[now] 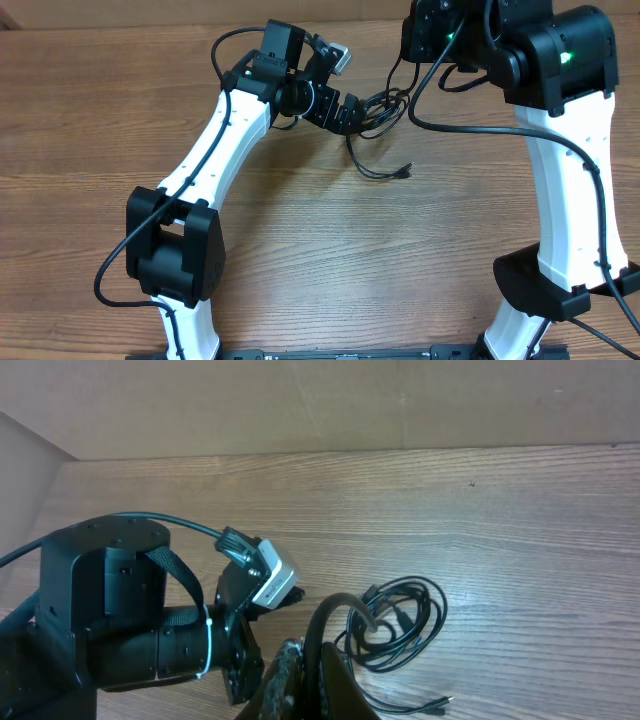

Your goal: Untangle cables

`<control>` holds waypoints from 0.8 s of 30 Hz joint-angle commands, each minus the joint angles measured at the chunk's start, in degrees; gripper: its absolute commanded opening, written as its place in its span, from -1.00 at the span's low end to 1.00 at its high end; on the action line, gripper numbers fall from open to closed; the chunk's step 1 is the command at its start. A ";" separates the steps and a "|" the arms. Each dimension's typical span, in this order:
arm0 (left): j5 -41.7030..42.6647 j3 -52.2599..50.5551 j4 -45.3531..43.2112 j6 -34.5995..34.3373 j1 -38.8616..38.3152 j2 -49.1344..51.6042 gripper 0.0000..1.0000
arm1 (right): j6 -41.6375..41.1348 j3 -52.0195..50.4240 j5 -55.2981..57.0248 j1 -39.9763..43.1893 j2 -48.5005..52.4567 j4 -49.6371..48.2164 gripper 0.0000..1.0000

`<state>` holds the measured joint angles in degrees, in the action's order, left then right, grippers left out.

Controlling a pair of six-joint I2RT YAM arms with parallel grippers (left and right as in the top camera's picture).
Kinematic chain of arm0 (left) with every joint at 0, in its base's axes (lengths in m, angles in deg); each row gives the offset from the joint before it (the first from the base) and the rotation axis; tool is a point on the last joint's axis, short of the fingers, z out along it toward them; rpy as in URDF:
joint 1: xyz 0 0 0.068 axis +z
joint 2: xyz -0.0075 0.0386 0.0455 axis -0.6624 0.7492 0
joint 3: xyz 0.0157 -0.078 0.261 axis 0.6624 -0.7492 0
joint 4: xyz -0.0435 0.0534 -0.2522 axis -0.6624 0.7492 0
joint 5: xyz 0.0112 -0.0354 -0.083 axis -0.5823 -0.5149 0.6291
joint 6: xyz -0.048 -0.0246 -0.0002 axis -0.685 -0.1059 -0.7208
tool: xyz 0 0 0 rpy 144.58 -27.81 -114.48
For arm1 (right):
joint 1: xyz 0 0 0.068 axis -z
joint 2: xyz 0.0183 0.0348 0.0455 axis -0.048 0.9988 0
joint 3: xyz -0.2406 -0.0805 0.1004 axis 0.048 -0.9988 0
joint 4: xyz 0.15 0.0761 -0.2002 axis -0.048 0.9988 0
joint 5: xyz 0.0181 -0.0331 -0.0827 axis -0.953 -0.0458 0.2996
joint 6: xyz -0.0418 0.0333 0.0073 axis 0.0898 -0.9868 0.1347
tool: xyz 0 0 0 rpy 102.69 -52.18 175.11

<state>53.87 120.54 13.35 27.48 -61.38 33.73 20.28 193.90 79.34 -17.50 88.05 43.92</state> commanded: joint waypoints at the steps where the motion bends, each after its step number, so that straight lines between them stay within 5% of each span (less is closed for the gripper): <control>1: 0.55 0.09 0.13 -0.33 -0.42 0.00 0.99 | -0.22 1.53 -0.13 0.02 -1.97 -0.50 -0.93; 10: 1.22 0.09 1.05 0.02 -0.44 0.00 0.99 | -0.20 1.53 -0.11 0.02 -1.97 -0.48 -0.93; 16: 2.32 0.00 12.81 15.47 -2.12 0.04 0.99 | 0.00 1.53 -0.11 0.02 -1.97 -0.52 -0.93; 24: -4.20 -0.02 7.67 16.63 -4.76 0.94 0.99 | 0.00 1.53 -0.15 0.02 -1.97 -0.48 -0.93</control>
<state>52.14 120.48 23.12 41.21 -65.56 33.73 20.31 193.90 79.29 -17.50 88.05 43.90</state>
